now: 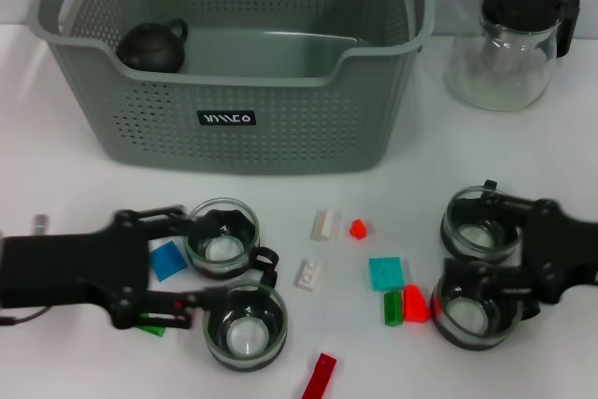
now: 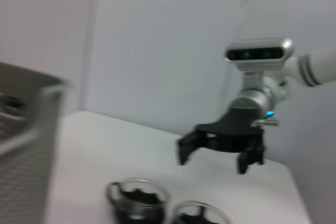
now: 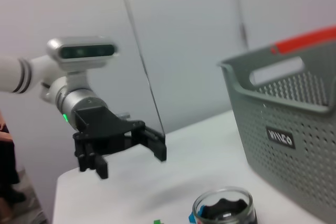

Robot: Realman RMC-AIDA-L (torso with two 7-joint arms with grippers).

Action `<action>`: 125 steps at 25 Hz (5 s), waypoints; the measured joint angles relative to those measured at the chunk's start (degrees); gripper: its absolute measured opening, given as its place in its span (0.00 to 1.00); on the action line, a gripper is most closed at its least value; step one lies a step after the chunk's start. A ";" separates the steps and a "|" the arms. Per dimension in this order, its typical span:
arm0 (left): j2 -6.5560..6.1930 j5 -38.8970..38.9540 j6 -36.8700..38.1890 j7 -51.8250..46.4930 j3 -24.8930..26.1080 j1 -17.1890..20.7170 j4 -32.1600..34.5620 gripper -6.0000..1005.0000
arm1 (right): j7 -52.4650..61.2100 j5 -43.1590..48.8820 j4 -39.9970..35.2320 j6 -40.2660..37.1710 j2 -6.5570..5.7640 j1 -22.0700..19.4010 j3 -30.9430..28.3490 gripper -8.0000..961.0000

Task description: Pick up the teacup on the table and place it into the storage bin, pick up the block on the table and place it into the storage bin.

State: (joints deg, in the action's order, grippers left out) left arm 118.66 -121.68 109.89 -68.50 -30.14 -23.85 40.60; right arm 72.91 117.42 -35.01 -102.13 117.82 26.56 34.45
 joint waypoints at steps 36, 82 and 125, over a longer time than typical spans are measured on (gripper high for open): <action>0.09 -3.03 -5.96 1.09 10.24 4.05 0.93 0.85 | 45.08 31.99 -36.74 -0.90 2.55 16.79 36.10 0.68; 0.08 -3.04 -8.18 1.18 9.92 4.04 -0.70 0.85 | 45.30 29.03 -33.55 -1.30 2.22 15.53 39.41 0.67; 0.52 -3.03 -9.08 1.71 9.99 4.52 -2.06 0.85 | 47.97 28.96 -35.25 -1.12 2.41 12.85 44.61 0.07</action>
State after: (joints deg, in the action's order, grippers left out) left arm 119.18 -124.71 100.81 -66.79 -20.14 -19.33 38.54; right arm 120.88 146.38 -70.25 -103.26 120.22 39.41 79.06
